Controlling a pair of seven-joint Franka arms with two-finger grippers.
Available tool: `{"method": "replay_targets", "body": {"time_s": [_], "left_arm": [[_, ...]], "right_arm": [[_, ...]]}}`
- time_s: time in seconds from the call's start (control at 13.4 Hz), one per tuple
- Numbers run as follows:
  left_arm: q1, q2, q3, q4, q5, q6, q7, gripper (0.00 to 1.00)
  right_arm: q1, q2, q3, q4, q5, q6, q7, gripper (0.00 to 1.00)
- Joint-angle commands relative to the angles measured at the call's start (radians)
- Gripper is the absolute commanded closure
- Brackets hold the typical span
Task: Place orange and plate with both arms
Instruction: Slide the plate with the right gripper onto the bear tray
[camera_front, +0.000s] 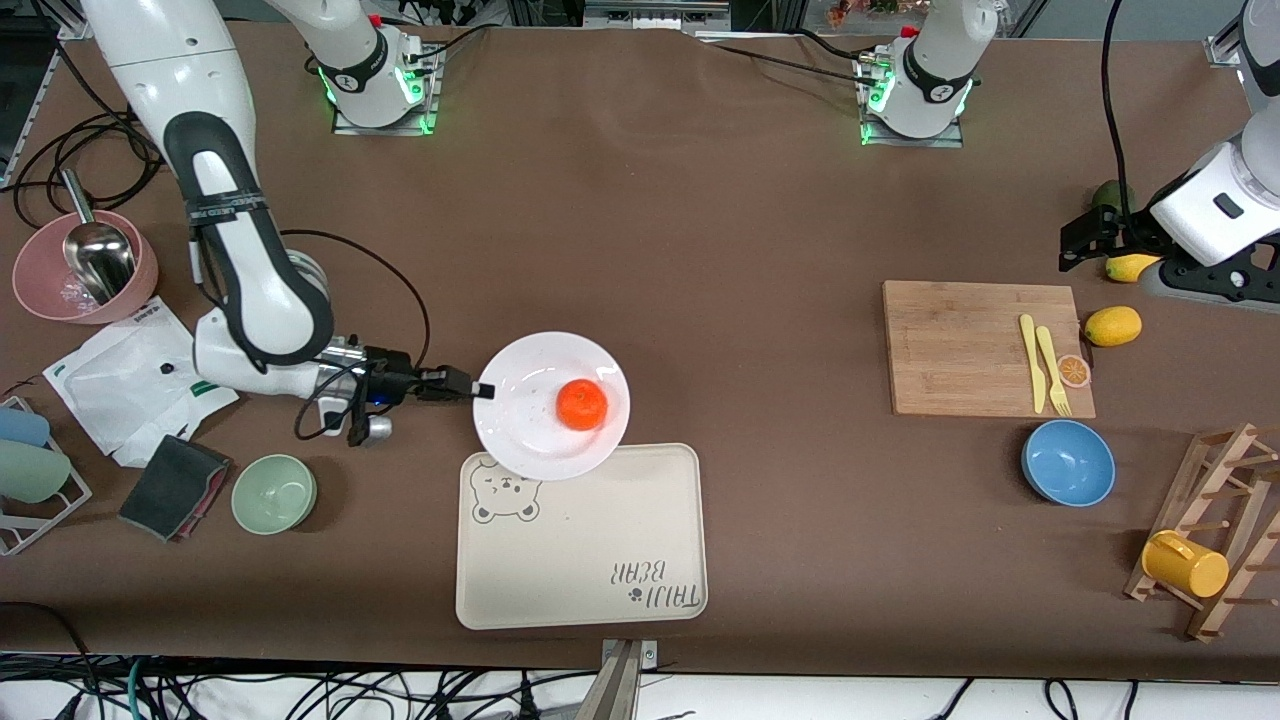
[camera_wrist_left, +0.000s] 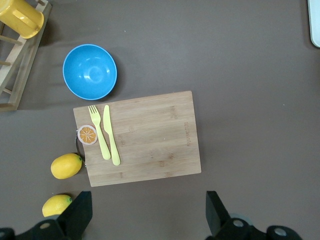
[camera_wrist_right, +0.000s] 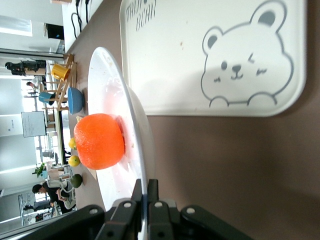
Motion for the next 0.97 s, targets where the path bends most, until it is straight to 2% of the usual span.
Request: {"method": "replay_targets", "body": {"time_s": [0.0,0.15,0.52,0.89], "left_arm": [[-0.001,-0.011,0.007,-0.008,-0.030,-0.003,0.028,0.00],[-0.001,-0.011,0.007,-0.008,-0.030,-0.005,0.030,0.00],[0.001,-0.011,0.007,-0.008,-0.030,-0.003,0.028,0.00],[0.001,-0.011,0.007,-0.008,-0.030,-0.003,0.030,0.00]], "right_arm": [[-0.004,0.121,0.008,0.144,0.054,0.020,0.003,1.00],[-0.006,0.190,0.007,0.240,0.075,0.035,0.013,1.00],[-0.021,0.326,0.007,0.390,0.089,0.100,0.019,1.00],[-0.017,0.349,0.007,0.406,0.088,0.100,0.017,1.00]]}}
